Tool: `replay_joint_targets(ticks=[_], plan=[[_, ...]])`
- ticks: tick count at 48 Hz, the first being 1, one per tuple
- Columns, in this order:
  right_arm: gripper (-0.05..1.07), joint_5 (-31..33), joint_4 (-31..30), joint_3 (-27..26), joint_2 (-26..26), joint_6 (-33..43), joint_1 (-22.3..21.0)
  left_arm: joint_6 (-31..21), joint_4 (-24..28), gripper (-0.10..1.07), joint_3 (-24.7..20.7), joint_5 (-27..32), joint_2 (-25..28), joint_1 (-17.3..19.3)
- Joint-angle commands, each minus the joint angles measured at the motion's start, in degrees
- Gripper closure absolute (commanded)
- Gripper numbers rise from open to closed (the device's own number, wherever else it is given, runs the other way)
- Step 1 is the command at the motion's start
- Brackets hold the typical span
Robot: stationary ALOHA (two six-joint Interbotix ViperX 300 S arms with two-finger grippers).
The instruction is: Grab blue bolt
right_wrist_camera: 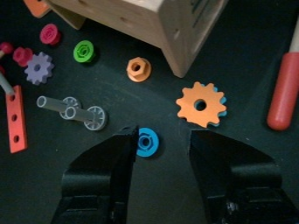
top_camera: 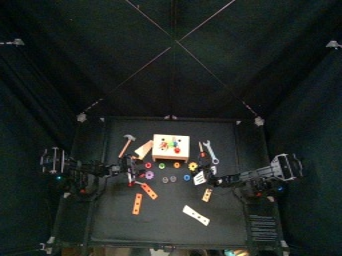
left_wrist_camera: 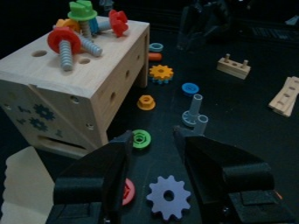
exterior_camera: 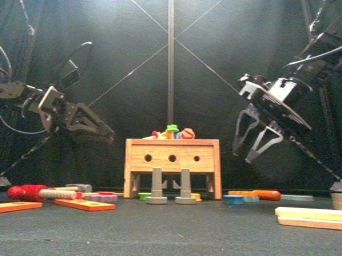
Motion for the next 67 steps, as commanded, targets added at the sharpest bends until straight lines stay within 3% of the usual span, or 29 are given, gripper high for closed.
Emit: replay_joint_targets(ticks=[1,8,15,31,41,55,67], plan=[[0.22,1.49,8.79,-3.87,-0.62,-9.93,-0.97,0.18,-0.18,0.16,-0.53,0.26,-0.53,0.09],[0.22,5.27,21.88,-8.17,0.44,-28.92,-0.97,0.18,-0.09,0.16,-0.44,0.35,-0.53,0.09],[0.23,5.36,27.16,-10.90,3.60,-40.61,-0.88,0.18,-0.18,0.16,-0.18,0.44,-0.79,0.09],[0.22,3.60,26.37,-12.48,10.72,-40.96,-0.88,0.00,-1.14,0.16,2.02,0.44,-3.87,1.85],[0.21,2.55,26.37,-12.39,12.04,-40.96,-0.79,0.18,-3.60,0.16,3.16,0.88,-5.27,2.02],[0.12,0.79,26.19,-12.22,15.47,-41.22,-1.23,0.09,-3.69,0.16,2.99,2.02,-5.27,2.02],[0.11,-0.09,24.96,-11.87,16.26,-40.96,-2.46,0.18,-3.69,0.16,2.99,1.93,-5.27,2.11]])
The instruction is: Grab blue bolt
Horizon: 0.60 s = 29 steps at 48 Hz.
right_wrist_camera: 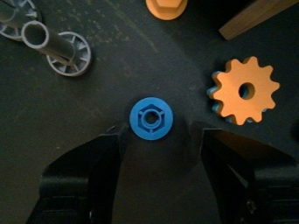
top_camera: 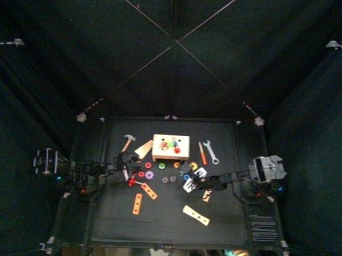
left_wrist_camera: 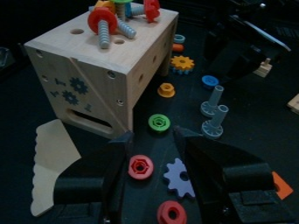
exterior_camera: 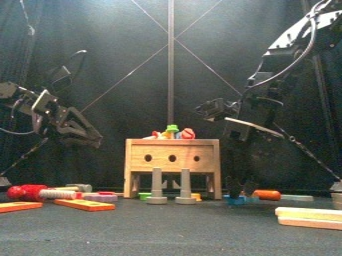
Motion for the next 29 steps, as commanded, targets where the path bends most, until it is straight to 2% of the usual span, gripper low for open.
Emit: replay_joint_targets(ticks=[1,15,29], plan=[[0.11,-0.97,-0.88,-0.79,-0.70,0.09,-0.70,0.09,-0.18,0.16,-0.62,-0.26,-0.26,0.18],[0.12,-5.62,-1.85,-0.97,2.20,0.09,-1.67,0.09,-0.18,0.16,-0.62,-0.26,-0.35,0.53],[0.13,-4.66,-1.67,-0.88,1.85,-0.18,-1.58,0.09,-0.18,0.16,-0.62,-0.35,-0.35,0.70]])
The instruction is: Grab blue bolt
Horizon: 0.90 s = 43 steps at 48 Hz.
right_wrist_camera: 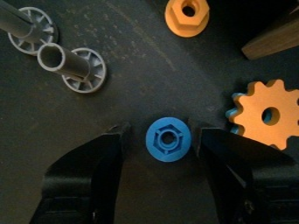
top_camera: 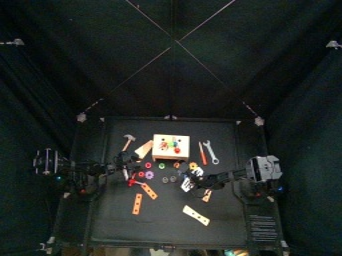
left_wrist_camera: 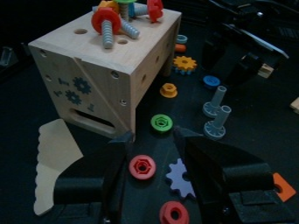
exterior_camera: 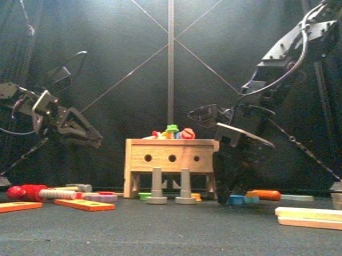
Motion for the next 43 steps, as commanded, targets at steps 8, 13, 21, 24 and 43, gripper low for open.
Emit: replay_joint_targets(ticks=[8,13,21,24,43], plan=[[0.22,2.29,0.26,0.00,-1.67,-0.26,-0.09,0.09,-0.09,0.16,-0.53,-0.35,-0.88,0.18],[0.30,2.46,0.53,-0.09,-1.67,-0.26,-0.09,0.09,0.00,0.16,-0.53,-0.26,-1.32,0.00],[0.36,2.72,-0.79,-1.14,-2.55,-0.53,0.26,0.09,0.00,0.16,-0.44,-0.26,-2.72,-0.09],[0.36,3.16,-2.02,-1.67,-3.43,-0.44,0.53,0.09,0.00,0.16,-0.44,-0.18,-3.16,-0.09],[0.36,6.42,-5.19,-2.64,-5.27,-0.09,0.44,0.09,-0.09,0.17,-0.62,1.32,-3.43,-0.09]])
